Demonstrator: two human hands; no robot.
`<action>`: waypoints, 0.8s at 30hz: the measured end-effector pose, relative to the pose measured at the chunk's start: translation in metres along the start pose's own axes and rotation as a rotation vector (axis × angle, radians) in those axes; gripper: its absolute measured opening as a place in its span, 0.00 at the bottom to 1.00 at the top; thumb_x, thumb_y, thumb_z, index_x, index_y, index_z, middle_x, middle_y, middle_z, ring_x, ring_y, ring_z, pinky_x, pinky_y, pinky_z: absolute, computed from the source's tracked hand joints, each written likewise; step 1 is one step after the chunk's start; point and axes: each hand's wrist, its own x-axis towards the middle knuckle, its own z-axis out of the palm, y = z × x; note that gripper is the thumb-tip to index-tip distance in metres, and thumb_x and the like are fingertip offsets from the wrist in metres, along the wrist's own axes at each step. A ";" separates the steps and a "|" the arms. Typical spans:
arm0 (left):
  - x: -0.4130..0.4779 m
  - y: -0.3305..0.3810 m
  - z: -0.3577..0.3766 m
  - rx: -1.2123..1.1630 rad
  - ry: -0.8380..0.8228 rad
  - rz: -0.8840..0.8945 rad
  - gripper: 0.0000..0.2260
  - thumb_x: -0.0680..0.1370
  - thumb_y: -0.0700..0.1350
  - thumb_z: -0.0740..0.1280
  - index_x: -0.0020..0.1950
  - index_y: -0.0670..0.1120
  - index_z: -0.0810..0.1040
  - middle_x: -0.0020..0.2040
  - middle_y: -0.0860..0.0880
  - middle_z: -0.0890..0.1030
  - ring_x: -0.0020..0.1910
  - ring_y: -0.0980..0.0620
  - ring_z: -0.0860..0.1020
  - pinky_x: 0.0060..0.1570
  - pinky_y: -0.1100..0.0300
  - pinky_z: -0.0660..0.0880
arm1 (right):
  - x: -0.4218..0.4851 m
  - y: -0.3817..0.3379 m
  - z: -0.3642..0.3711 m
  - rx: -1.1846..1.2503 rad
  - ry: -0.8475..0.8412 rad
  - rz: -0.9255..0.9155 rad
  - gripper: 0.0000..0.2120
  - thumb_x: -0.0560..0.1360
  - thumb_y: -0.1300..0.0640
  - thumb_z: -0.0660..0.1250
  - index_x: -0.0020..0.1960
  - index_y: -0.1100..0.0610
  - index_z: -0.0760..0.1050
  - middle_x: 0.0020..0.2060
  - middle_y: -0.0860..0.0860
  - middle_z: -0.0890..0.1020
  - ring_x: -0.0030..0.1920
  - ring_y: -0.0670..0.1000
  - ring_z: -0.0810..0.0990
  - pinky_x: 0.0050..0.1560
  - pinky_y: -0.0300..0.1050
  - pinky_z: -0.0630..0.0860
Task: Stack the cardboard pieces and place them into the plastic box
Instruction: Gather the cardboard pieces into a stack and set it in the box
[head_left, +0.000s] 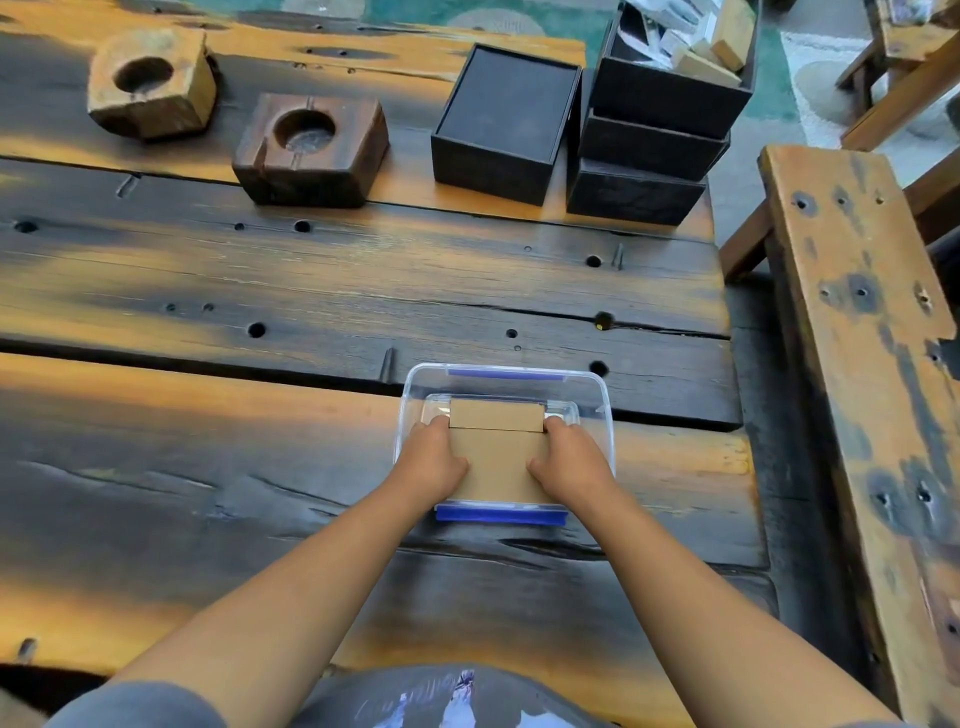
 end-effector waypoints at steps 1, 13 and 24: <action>0.001 0.000 0.000 0.006 -0.002 -0.008 0.21 0.76 0.43 0.68 0.69 0.44 0.71 0.64 0.40 0.75 0.60 0.40 0.77 0.62 0.50 0.76 | 0.000 0.000 0.001 0.001 -0.003 0.007 0.21 0.73 0.56 0.66 0.65 0.56 0.71 0.61 0.58 0.76 0.56 0.59 0.79 0.56 0.49 0.76; 0.006 0.003 0.002 0.014 -0.034 -0.048 0.20 0.76 0.41 0.69 0.66 0.42 0.70 0.63 0.40 0.76 0.59 0.40 0.77 0.61 0.48 0.76 | 0.004 0.007 0.004 0.028 -0.010 0.015 0.22 0.73 0.57 0.67 0.67 0.55 0.69 0.63 0.57 0.72 0.57 0.59 0.77 0.57 0.50 0.74; -0.025 0.010 -0.023 0.081 -0.082 0.016 0.26 0.77 0.44 0.66 0.75 0.45 0.64 0.71 0.41 0.68 0.62 0.41 0.76 0.51 0.58 0.70 | -0.040 0.001 -0.006 0.114 0.064 0.046 0.28 0.74 0.54 0.67 0.73 0.56 0.64 0.65 0.59 0.71 0.62 0.60 0.76 0.60 0.50 0.73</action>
